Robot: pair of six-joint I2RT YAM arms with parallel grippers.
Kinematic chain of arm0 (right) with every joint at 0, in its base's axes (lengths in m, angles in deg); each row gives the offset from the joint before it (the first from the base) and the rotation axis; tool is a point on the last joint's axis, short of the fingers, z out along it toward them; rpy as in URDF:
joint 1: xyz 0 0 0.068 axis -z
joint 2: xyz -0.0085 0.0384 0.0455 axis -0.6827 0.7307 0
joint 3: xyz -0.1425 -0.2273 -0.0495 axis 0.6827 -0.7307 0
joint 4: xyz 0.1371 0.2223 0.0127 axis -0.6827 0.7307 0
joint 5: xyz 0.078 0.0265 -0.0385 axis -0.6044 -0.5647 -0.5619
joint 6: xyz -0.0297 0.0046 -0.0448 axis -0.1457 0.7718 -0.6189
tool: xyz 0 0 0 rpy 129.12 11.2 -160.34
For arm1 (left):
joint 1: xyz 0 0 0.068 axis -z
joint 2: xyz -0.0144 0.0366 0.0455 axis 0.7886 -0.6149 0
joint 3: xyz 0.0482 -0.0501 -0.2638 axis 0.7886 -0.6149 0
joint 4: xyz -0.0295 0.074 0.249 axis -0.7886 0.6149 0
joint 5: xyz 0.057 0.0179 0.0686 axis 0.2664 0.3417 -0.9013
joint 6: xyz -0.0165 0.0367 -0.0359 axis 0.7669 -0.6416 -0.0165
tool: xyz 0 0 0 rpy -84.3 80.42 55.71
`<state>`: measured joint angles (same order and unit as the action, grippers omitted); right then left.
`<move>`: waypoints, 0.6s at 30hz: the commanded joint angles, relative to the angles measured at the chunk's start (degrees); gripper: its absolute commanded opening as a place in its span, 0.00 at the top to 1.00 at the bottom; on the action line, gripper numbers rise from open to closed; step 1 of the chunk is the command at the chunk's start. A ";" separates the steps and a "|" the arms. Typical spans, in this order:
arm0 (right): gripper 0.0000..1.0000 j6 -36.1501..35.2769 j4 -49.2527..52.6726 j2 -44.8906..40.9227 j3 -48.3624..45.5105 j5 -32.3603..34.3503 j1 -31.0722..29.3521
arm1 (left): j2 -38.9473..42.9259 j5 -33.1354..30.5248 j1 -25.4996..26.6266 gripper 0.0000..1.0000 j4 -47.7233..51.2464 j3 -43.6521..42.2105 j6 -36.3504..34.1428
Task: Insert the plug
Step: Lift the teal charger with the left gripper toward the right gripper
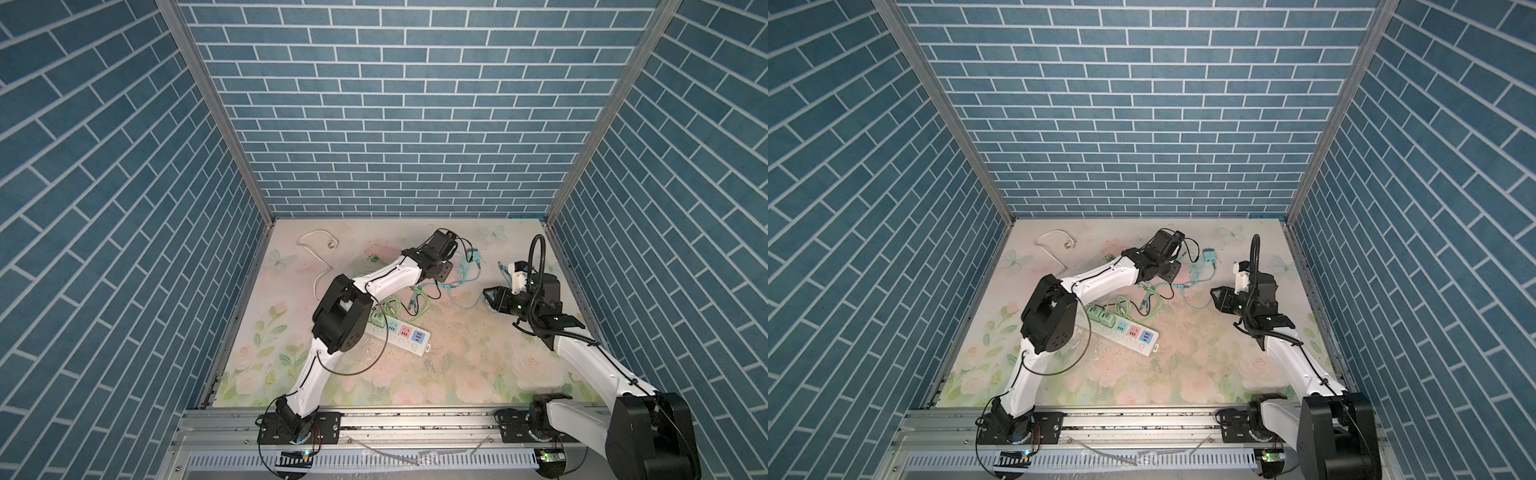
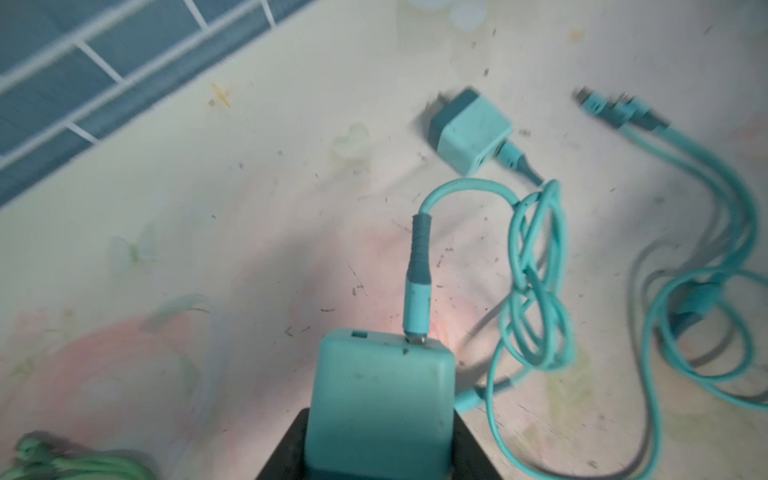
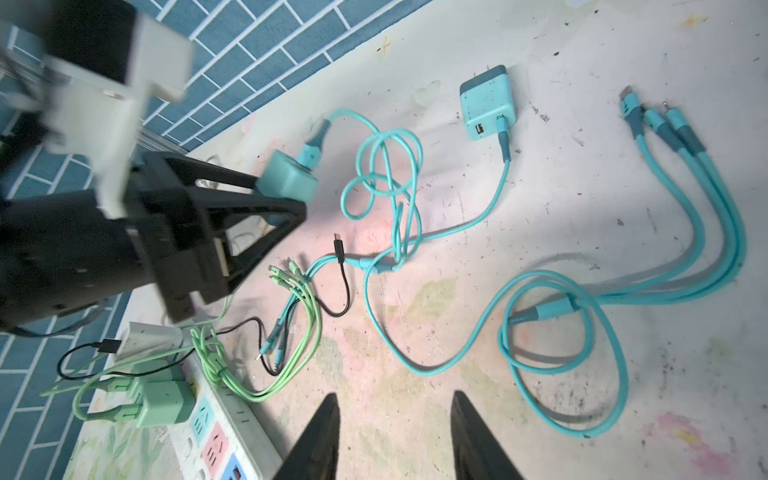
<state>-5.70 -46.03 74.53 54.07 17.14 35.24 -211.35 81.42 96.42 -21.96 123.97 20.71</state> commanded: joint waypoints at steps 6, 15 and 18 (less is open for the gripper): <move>0.55 8.46 -7.07 1.49 5.86 -10.02 -0.61 | 15.56 3.43 -0.15 0.73 -20.01 -19.73 1.74; 0.53 9.16 -3.85 2.12 12.43 -13.22 -7.57 | 21.99 9.52 -0.06 0.73 -31.03 -31.74 1.44; 0.53 7.35 -0.36 3.44 15.39 -11.86 -10.35 | 23.92 10.42 -0.06 0.73 -33.98 -34.75 1.40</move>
<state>3.09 -49.61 76.91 65.99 5.69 26.69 -190.65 89.62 96.44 -49.11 90.74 21.91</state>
